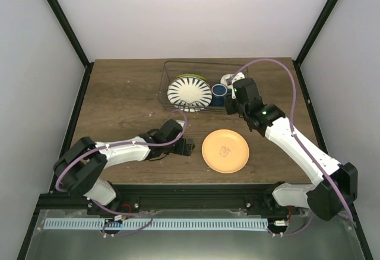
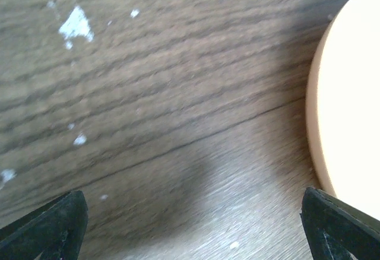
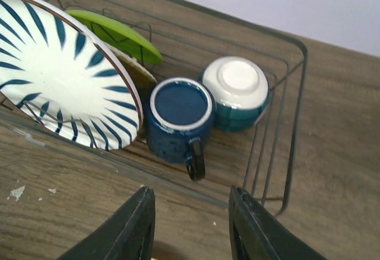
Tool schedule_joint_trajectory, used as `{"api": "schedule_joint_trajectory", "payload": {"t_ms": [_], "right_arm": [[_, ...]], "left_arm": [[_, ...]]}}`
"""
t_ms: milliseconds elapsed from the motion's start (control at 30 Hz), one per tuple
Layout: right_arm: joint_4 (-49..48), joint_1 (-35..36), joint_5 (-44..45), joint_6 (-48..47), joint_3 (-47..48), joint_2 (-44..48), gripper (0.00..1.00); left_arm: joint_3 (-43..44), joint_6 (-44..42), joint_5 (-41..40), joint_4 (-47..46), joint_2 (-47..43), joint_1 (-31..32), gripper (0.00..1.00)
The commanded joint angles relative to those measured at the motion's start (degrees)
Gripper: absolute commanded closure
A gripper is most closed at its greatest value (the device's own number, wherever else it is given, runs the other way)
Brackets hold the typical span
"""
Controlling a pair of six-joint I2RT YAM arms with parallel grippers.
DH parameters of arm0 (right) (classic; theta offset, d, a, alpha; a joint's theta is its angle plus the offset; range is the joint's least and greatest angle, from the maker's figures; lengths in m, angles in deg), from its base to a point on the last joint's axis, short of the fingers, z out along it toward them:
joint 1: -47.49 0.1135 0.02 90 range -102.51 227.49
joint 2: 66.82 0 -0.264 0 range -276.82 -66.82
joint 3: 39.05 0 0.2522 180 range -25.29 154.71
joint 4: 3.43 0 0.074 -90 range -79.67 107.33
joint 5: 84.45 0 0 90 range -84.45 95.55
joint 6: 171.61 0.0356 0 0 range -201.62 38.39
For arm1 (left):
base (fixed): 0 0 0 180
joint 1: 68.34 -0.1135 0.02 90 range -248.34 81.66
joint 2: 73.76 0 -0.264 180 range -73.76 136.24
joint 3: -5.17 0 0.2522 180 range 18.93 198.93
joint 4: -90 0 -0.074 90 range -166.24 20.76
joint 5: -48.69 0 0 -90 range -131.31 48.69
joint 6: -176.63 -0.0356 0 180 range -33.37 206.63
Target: Load the mixed dishes into the dish rack
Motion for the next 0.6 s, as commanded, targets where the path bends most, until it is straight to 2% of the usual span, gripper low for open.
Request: {"api": "schedule_joint_trajectory", "payload": {"t_ms": [0,333,567], "right_arm": [[4.0,-0.3,2.8,6.2,-2.3,3.8,0.64],[5.4,-0.3,4.1,6.8,-5.6,8.7,0.63],[6.2,-0.3,3.9,6.5,-7.1,12.0,0.63]], "left_arm": [[4.2,1.4,0.2,-1.1,2.7,1.1,0.00],[16.6,2.1,-3.0,3.5,13.2,6.6,0.00],[19.1,3.6,-4.0,3.8,18.2,7.5,0.00]]}}
